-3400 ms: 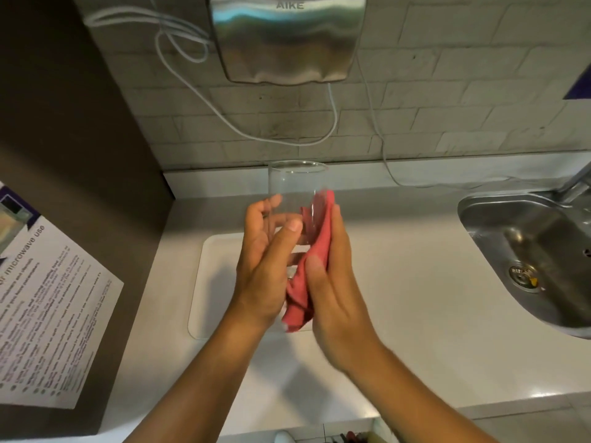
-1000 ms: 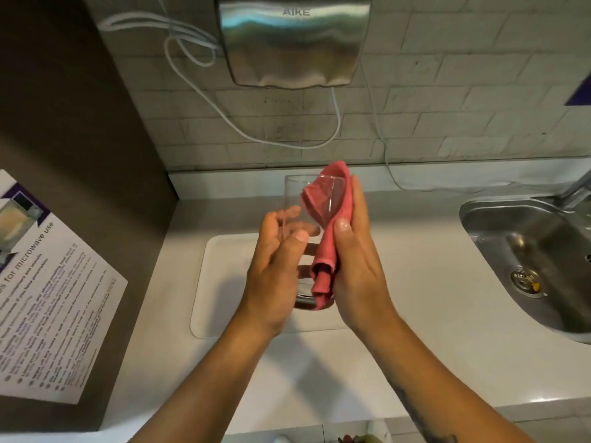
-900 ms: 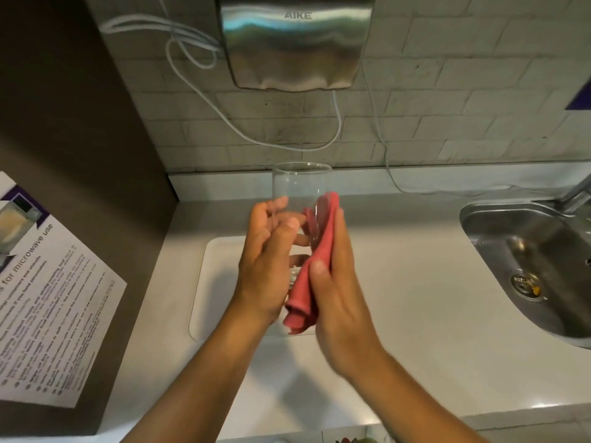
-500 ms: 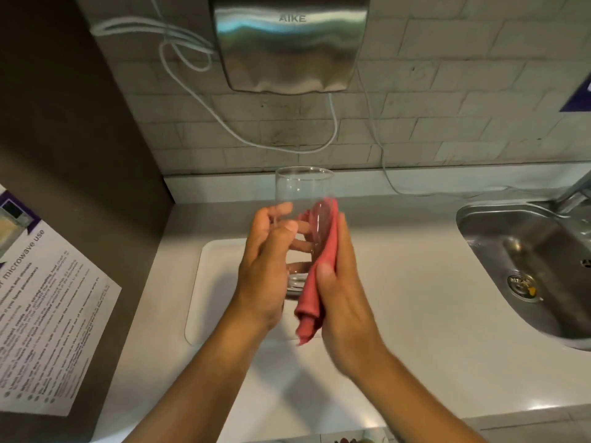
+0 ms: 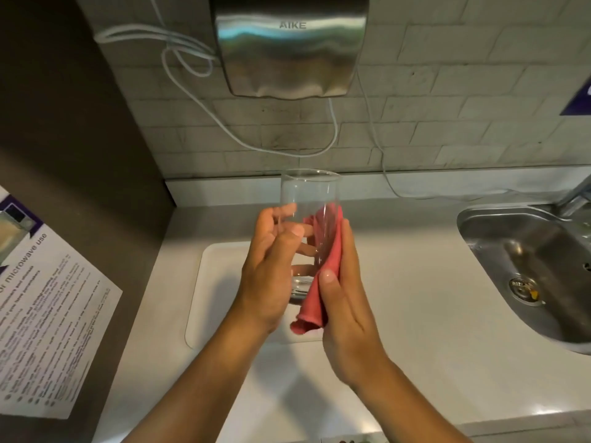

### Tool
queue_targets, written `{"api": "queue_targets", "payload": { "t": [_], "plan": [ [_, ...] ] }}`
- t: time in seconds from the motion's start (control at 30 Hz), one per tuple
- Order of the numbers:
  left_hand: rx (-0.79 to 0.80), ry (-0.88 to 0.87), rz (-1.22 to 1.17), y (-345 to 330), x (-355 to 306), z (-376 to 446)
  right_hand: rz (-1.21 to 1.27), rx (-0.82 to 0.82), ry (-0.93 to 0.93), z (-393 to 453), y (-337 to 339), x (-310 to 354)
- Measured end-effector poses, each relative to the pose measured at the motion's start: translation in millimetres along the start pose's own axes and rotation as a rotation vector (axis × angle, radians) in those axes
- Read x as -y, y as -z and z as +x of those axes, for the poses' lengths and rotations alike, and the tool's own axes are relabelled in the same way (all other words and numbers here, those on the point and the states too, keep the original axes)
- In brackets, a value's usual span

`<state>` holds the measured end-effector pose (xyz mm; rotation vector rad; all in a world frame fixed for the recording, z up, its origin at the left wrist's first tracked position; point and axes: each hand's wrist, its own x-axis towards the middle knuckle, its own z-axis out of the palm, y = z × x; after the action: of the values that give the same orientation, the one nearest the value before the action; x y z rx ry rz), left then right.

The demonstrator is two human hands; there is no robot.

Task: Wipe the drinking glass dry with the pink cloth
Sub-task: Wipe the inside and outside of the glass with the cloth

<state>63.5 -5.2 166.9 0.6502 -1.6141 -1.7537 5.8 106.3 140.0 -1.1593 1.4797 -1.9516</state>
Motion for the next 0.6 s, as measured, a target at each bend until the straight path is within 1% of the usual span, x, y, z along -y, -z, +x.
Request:
{"api": "queue_targets", "payload": {
  "t": [0.1,0.2,0.33,0.47,0.53,0.6],
  "plan": [
    [0.036,0.026,-0.015,-5.3,5.7,-8.1,0.015,-0.036,-0.011,22.7,11.7,5.0],
    [0.01,0.032,-0.003,-10.2,5.8,-10.5,0.038,-0.055,0.004,39.1,16.4,9.2],
    [-0.13,-0.132,0.22,-15.1,3.0,-18.0,0.021,-0.102,-0.011,33.7,13.2,1.3],
    [-0.142,-0.149,0.327,-13.0,8.7,-28.6,-0.039,-0.13,-0.045,28.3,11.9,-0.8],
    [-0.146,-0.135,0.319,-10.1,10.8,-28.5,-0.064,-0.138,-0.046,25.1,9.8,-1.5],
    [-0.161,-0.109,0.246,-7.3,11.7,-23.8,-0.091,-0.103,-0.038,16.5,5.6,-1.2]
  ]
}}
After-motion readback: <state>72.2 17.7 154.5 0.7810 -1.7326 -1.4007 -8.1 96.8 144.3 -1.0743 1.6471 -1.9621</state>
